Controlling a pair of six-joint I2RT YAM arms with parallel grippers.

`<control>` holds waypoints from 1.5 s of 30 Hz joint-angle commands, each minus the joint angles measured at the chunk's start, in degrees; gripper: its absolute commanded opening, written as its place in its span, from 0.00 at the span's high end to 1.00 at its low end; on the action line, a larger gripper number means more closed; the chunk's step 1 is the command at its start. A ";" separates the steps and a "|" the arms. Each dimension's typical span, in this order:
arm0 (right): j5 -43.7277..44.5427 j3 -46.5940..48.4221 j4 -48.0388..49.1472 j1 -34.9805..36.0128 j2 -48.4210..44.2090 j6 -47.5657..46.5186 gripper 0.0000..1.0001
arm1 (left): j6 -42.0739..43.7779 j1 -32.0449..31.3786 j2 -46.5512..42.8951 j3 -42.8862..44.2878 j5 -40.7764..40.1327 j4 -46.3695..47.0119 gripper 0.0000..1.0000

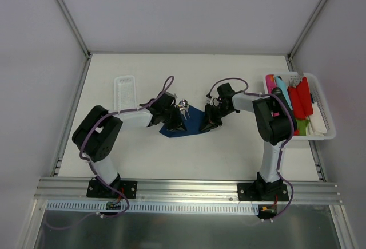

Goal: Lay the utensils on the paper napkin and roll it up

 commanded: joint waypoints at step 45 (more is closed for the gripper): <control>5.52 -1.69 1.46 2.15 2.20 0.59 0.85 | -2.85 2.48 -8.61 -10.22 2.88 10.14 0.82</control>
